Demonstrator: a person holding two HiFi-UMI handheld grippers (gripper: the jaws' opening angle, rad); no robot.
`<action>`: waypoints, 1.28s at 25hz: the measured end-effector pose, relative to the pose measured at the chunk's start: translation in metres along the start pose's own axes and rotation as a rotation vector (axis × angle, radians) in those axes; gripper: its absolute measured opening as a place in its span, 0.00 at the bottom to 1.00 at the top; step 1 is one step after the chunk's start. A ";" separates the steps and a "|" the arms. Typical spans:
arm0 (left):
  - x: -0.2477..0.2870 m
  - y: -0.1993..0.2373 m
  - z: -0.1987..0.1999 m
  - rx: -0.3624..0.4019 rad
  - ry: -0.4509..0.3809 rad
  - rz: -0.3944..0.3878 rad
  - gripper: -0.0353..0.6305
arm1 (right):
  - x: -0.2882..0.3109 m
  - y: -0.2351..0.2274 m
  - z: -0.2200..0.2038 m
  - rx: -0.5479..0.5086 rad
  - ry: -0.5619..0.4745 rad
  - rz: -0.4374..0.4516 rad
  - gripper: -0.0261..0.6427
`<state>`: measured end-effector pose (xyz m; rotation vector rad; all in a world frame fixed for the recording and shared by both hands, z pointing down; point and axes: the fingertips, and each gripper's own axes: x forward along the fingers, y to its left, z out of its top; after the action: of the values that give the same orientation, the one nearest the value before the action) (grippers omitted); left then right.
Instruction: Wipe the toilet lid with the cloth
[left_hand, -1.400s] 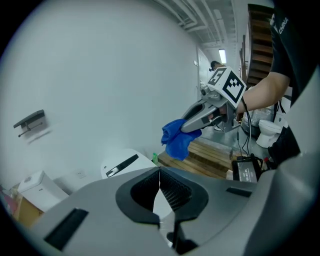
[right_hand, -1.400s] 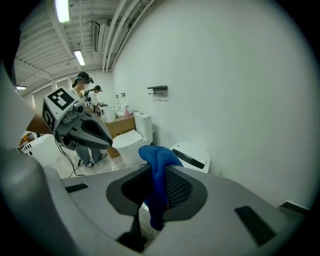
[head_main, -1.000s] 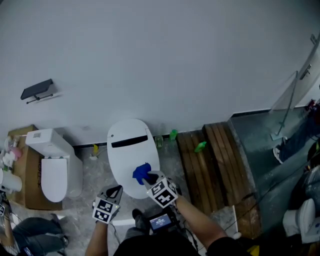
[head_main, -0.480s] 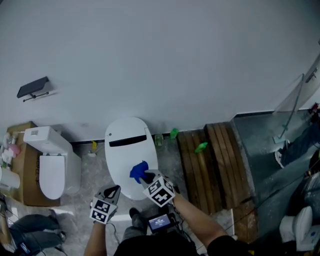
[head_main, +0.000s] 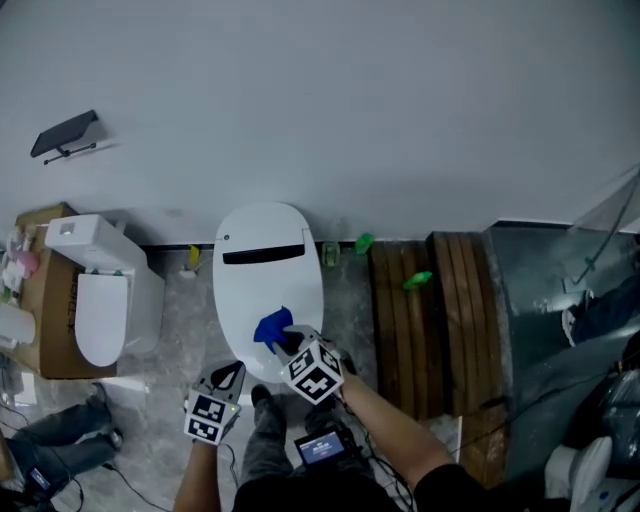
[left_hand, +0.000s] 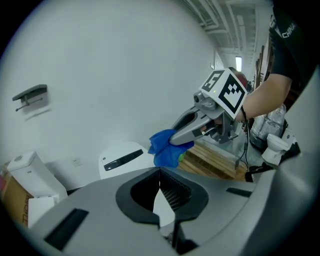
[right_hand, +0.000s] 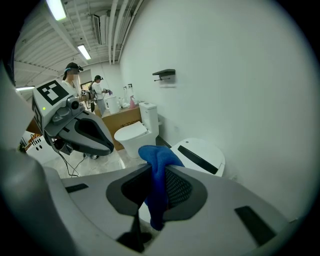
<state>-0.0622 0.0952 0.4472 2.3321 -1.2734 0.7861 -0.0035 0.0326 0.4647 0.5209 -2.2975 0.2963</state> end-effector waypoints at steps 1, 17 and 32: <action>0.004 0.006 -0.004 -0.006 0.002 0.000 0.07 | 0.009 0.000 -0.001 0.004 0.007 0.004 0.14; 0.089 0.124 -0.061 -0.056 0.016 -0.029 0.07 | 0.207 -0.041 0.011 0.054 0.064 0.005 0.14; 0.138 0.190 -0.110 -0.152 -0.018 0.002 0.07 | 0.360 -0.077 0.028 -0.009 0.095 -0.055 0.14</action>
<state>-0.1966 -0.0319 0.6293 2.2224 -1.2953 0.6461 -0.2154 -0.1466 0.7078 0.5525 -2.1885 0.2776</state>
